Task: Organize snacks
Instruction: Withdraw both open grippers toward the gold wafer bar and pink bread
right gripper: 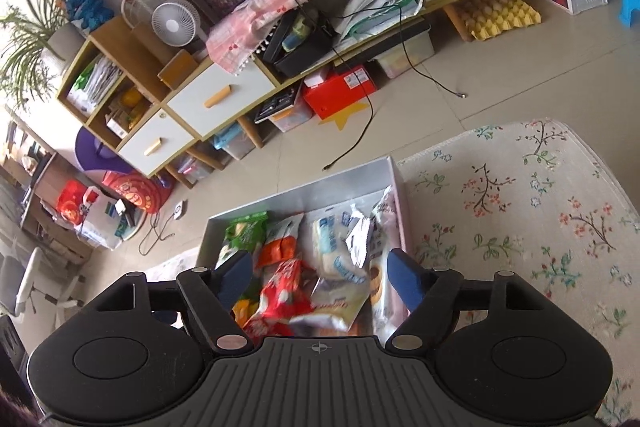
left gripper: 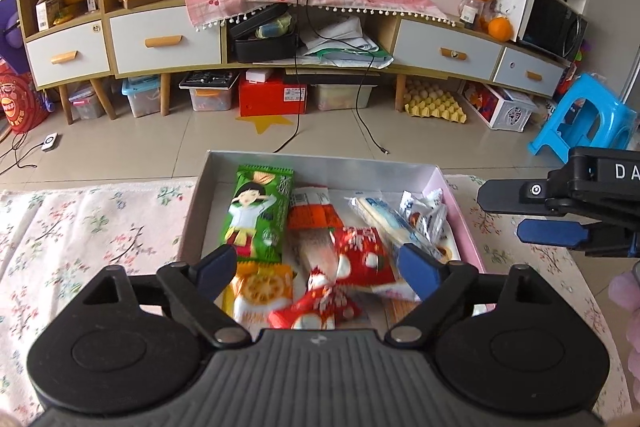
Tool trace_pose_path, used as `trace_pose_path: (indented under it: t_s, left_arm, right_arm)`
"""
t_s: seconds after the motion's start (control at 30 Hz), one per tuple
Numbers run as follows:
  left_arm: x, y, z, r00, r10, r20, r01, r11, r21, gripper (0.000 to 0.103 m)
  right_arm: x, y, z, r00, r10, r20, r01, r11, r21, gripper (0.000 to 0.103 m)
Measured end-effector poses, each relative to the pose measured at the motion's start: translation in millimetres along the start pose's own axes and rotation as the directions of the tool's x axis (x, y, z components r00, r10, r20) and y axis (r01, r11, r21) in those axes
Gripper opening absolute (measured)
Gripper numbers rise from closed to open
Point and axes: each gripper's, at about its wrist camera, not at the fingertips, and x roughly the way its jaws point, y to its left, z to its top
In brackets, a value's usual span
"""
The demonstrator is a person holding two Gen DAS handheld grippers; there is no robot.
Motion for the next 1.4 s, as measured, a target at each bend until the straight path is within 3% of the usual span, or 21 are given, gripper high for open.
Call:
trace_pose_path:
  t_s: [0.27,0.6,0.97,1.4]
  left_arm:
    - [-36.3,3.1,-18.0,1.0,0.011,0.014,-0.012,1.0,0.023,0.099]
    - [-66.5,16.6,-44.6,0.998,0.061,-0.011,-0.06,0.996,0.066,0.103]
    - [-82.4,40.9,-75.1,0.996,0.083,-0.031,-0.081,0.996,0.047,0.103]
    - [-80.7,73.4,-101.5,0.989,0.144,-0.026,-0.142,0.988,0.062,0.103]
  right_arm:
    - [-32.6,20.6,-24.6,1.0,0.005,-0.011,-0.006,0.998,-0.058,0.081]
    - [-62.2,39.2,-61.0,0.999,0.011,-0.038,-0.015,0.994,-0.105,0.086]
    - [-58.7,55.4,-108.2,0.995,0.016,-0.098,-0.032,0.986,-0.166,0.086]
    - [-37.3,52.8,-146.2,0.997,0.001,-0.077,-0.019,0.972,-0.233,0.09]
